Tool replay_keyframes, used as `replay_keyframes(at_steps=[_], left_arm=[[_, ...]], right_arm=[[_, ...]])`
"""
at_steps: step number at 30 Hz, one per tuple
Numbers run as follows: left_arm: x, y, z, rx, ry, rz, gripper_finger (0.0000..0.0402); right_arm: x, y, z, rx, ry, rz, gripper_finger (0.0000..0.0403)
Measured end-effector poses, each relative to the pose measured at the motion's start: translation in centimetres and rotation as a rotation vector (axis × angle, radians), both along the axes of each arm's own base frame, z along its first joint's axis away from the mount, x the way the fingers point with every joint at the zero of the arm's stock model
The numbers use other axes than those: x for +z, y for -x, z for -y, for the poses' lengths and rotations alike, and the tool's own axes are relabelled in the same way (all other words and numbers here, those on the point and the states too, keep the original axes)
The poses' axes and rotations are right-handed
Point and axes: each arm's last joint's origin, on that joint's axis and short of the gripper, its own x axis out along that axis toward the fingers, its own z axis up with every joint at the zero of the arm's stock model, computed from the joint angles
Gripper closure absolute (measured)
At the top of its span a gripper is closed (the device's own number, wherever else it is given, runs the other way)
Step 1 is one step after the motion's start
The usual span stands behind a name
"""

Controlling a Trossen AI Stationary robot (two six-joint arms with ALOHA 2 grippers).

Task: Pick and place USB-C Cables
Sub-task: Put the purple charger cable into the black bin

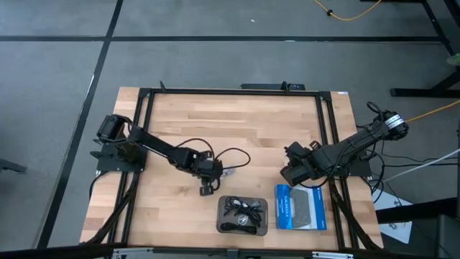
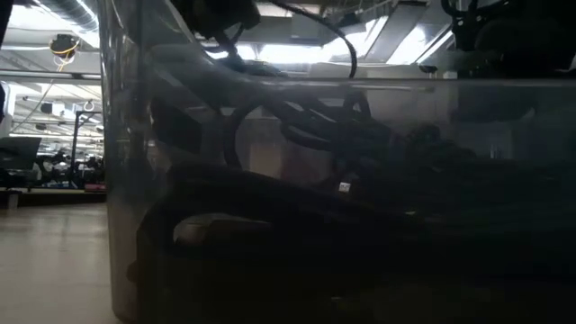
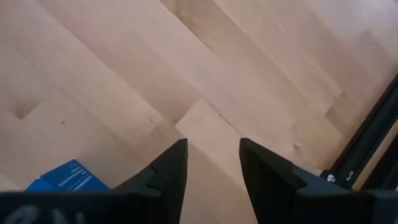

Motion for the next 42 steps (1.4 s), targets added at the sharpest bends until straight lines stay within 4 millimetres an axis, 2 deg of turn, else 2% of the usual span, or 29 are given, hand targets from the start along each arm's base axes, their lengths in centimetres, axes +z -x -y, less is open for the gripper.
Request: replay_keyframes(at_steps=[3, 10, 17, 23, 30, 35, 38, 42], left_arm=[[0.6, 0.0, -0.2, 0.013, -0.066, -0.031, 0.0394], [2.9, -0.7, 0.2, -0.001, -0.177, -0.062, 0.0401], [7.5, -1.7, 1.0, -0.037, -0.288, -0.065, 0.0401], [11.6, -1.6, 1.5, -0.023, -0.396, -0.077, 0.0401], [16.0, -2.3, 1.7, -0.058, -0.373, 0.016, 0.0401], [15.4, -1.3, 0.9, -0.034, -0.326, -0.120, 0.0401], [13.7, -0.9, 0.2, -0.009, -0.325, -0.191, 0.0394], [10.9, -0.5, -0.4, -0.024, -0.267, -0.271, 0.0357]], right_arm=[[0.0, 0.0, 0.0, -0.001, -0.004, 0.004, 0.0253], [0.0, 0.0, -0.1, 0.000, -0.007, 0.004, 0.0253], [0.0, 0.0, -0.1, 0.000, -0.007, 0.004, 0.0253], [0.0, 0.0, -0.1, 0.001, -0.007, 0.004, 0.0253], [0.0, 0.0, -0.1, 0.002, -0.007, 0.004, 0.0253], [0.0, -0.1, -0.1, 0.001, -0.007, 0.005, 0.0253], [0.0, 0.0, -0.1, 0.002, -0.007, 0.005, 0.0253], [0.0, -0.1, -0.1, 0.001, -0.006, 0.005, 0.0253]])
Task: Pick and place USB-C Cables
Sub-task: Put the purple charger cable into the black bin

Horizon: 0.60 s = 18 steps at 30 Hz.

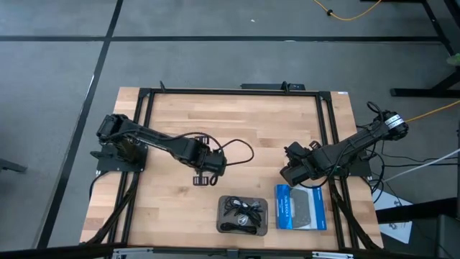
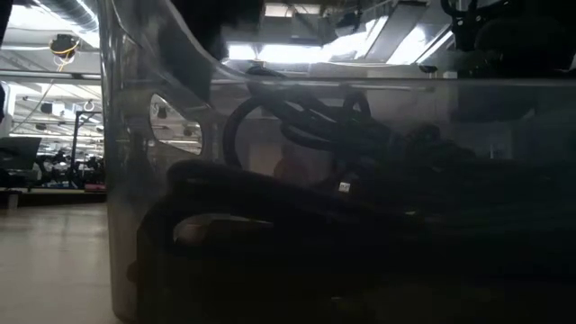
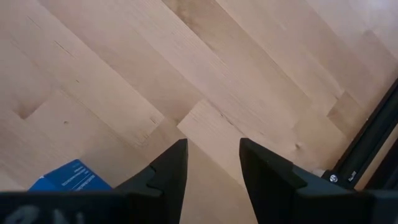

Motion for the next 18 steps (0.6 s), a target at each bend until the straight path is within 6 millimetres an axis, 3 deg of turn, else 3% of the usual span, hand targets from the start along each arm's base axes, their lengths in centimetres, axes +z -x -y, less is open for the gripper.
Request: replay_keyframes(at_steps=[10, 15, 18], left_arm=[[-6.0, 0.9, -0.6, -0.030, 0.091, -0.046, 0.0252], [-9.0, 1.7, -0.8, -0.083, 0.126, -0.034, 0.0224], [-10.3, 2.1, -1.5, -0.057, 0.044, -0.019, 0.0220]], right_arm=[[0.0, -0.2, -0.1, 0.000, -0.009, 0.020, 0.0253], [-0.5, -0.2, -0.1, 0.000, -0.014, 0.030, 0.0253], [-0.9, -0.2, -0.1, 0.000, -0.016, 0.031, 0.0253]])
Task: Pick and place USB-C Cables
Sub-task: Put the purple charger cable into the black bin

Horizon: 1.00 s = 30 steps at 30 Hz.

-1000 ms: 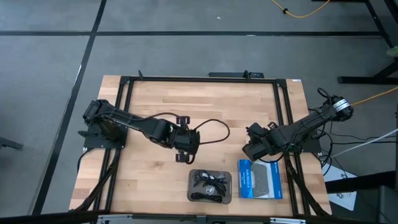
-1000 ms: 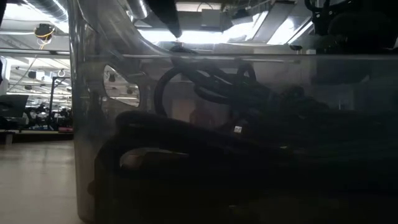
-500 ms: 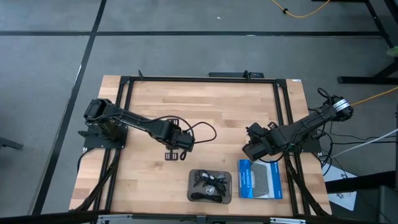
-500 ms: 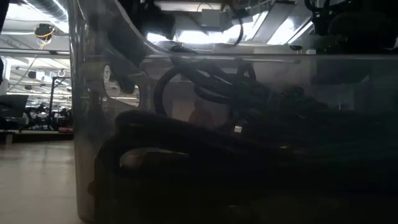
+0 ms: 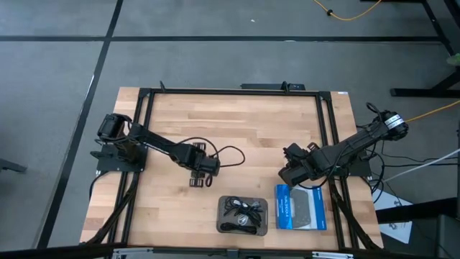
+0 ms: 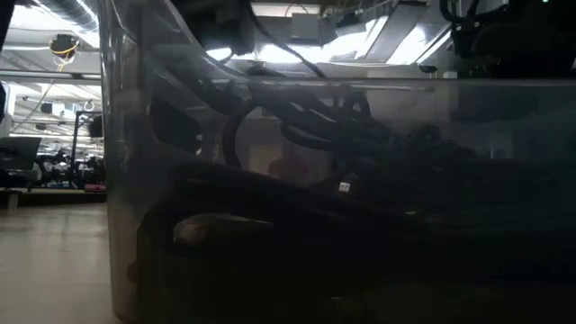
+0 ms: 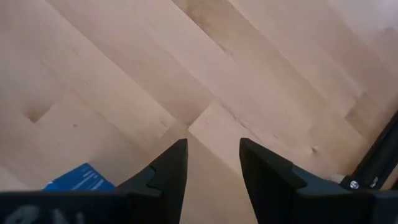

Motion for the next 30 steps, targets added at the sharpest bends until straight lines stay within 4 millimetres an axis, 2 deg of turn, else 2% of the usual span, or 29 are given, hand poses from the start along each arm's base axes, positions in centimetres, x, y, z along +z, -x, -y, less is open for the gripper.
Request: replay_keyframes(at_steps=[4, 8, 11, 14, 17, 22, 26, 28, 30], left_arm=[[-0.7, 0.2, -1.2, -0.008, -0.094, 0.005, 0.0219], [-2.0, 0.5, -1.7, -0.029, 0.099, -0.003, 0.0232], [-2.6, 0.8, -1.8, 0.019, 0.158, 0.003, 0.0281], [-2.5, 0.9, -1.6, 0.087, 0.141, 0.011, 0.0367], [-0.6, 0.6, -1.1, 0.104, 0.106, 0.035, 0.0381], [6.6, -1.0, 0.8, 0.040, 0.075, 0.259, 0.0383], [10.8, -2.6, 3.1, -0.052, 0.223, 0.468, 0.0383], [11.8, -3.2, 4.7, -0.108, 0.316, 0.538, 0.0383], [11.7, -4.3, 6.6, -0.144, 0.399, 0.598, 0.0383]], right_arm=[[-0.4, 0.1, 0.0, 0.000, -0.015, -0.010, 0.0253], [-0.6, 0.1, -0.1, 0.000, -0.036, -0.016, 0.0253], [-0.7, 0.1, -0.1, -0.001, -0.050, -0.024, 0.0253], [-0.7, 0.2, -0.1, 0.001, -0.055, -0.028, 0.0253], [-0.7, 0.2, -0.1, 0.000, -0.056, -0.029, 0.0253], [-0.7, 0.2, -0.1, 0.001, -0.059, -0.026, 0.0253], [-0.7, 0.1, -0.1, 0.002, -0.061, -0.023, 0.0253], [-0.7, 0.1, -0.1, 0.002, -0.060, -0.022, 0.0253], [-0.7, 0.1, -0.2, 0.003, -0.061, -0.021, 0.0253]])
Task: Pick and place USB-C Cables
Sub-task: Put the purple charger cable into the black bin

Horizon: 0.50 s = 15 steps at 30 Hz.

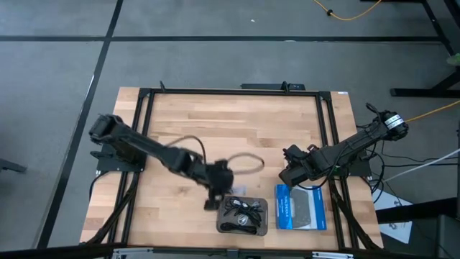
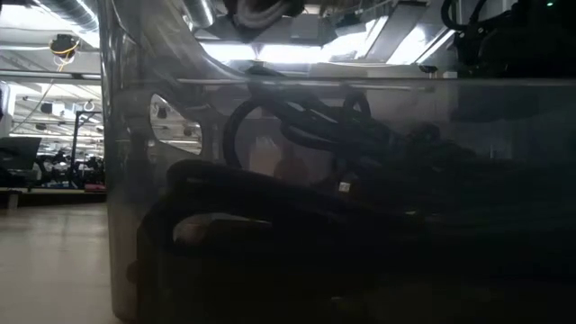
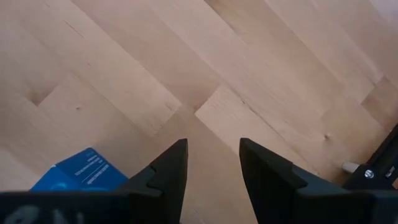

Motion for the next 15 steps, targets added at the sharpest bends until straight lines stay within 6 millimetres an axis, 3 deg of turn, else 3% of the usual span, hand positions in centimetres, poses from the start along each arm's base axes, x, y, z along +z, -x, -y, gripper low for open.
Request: replay_keyframes(at_steps=[5, 8, 15], left_arm=[[-0.8, -1.4, 4.2, -0.054, 0.081, 0.039, 0.0383], [-2.2, -2.4, 6.1, -0.053, 0.108, -0.006, 0.0383], [-4.5, -5.4, 8.0, -0.043, 0.139, -0.088, 0.0372]], right_arm=[[0.0, 0.0, 0.0, 0.000, -0.006, -0.003, 0.0253], [0.0, 0.0, 0.0, 0.001, -0.017, -0.010, 0.0253], [0.0, 0.0, -0.1, 0.001, -0.029, -0.013, 0.0253]])
